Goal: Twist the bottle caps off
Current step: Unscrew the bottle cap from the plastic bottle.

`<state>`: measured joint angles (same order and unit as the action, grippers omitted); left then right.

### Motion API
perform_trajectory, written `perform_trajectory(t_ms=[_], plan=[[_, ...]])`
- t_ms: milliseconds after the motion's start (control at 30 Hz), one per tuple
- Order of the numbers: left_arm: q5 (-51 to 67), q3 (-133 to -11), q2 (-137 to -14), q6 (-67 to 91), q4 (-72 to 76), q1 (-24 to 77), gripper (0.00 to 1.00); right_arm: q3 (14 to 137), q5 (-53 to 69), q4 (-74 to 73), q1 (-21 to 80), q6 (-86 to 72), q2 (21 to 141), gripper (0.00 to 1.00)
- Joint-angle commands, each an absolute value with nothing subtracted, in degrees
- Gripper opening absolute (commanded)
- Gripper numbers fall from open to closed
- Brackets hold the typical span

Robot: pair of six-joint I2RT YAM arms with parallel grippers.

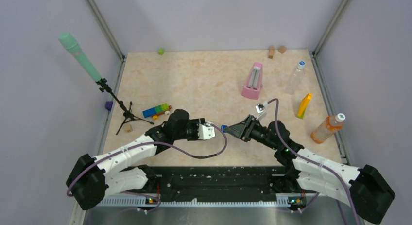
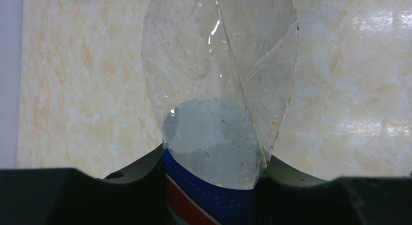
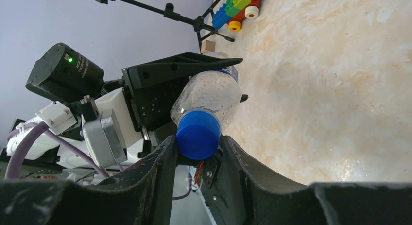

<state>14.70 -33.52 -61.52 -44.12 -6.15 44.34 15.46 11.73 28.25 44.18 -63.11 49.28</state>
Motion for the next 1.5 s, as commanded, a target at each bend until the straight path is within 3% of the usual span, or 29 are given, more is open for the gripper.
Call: perform_trajectory(t_ms=[0, 267, 333, 433, 633, 1033, 1200, 1400, 1467], plan=[[16.4, -33.8, -60.8, -44.4, -2.9, 44.6, 0.00, 17.8, 11.1, 29.0, 44.0, -61.3, 51.4, 0.38], [17.0, -33.4, -60.6, -44.4, -2.5, 44.6, 0.00, 17.6, 12.9, 33.9, 44.0, -59.1, 55.0, 0.33], [17.6, -33.6, -60.7, -44.2, -2.5, 44.6, 0.00, 17.7, 15.0, 35.3, 44.0, -56.5, 56.1, 0.21], [18.3, -33.5, -60.4, -44.1, -2.4, 44.6, 0.00, 18.7, 17.3, 34.1, 44.0, -50.4, 57.7, 0.19], [19.5, -33.5, -59.1, -42.6, -2.9, 44.6, 0.00, 21.4, 21.0, 30.2, 44.0, -35.9, 61.0, 0.03], [20.4, -31.4, -56.4, -40.2, 1.9, 44.4, 0.00, 21.5, 34.8, 34.7, 44.0, 0.4, 62.2, 0.00], [20.4, -31.5, -56.5, -40.2, 1.8, 44.3, 0.00, 18.3, 34.5, 38.3, 44.0, 18.0, 60.5, 0.00], [20.5, -31.6, -56.1, -40.3, 1.9, 44.1, 0.00, 15.7, 34.3, 41.6, 44.2, 28.2, 58.2, 0.00], [20.4, -31.5, -56.1, -40.3, 1.9, 44.1, 0.00, 13.7, 34.4, 45.4, 44.4, 29.7, 57.7, 0.05]])
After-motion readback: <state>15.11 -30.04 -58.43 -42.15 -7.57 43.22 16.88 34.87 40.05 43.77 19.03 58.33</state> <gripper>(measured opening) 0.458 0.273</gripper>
